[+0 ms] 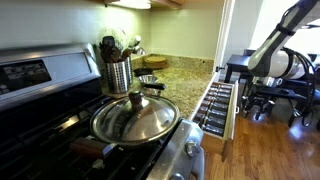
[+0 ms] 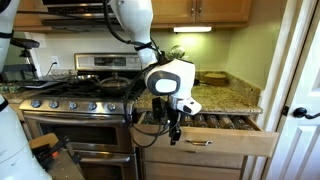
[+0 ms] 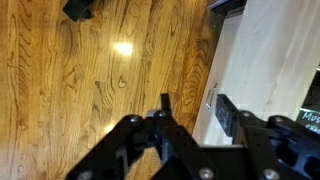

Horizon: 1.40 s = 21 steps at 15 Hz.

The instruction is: Close the open drawer, open the topmost drawer

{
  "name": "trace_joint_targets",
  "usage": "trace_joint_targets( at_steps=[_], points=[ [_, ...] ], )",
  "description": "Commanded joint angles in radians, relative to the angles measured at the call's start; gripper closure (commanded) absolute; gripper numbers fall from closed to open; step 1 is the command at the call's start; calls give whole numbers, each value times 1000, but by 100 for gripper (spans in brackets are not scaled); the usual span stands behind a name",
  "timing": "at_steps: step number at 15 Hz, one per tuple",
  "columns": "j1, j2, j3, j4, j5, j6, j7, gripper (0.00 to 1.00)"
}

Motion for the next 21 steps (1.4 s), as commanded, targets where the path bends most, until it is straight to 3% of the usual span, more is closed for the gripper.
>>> trace_joint_targets(
  at_steps=[1,3,7,21],
  points=[
    [-85,-49,79,-56,103,33,-94,80],
    [-131,-20,127,-20,174,26,-140,93],
    [-170,7,183,29,274,11,-195,100],
    [-107,99,164,158,258,-20,-146,97]
  ],
)
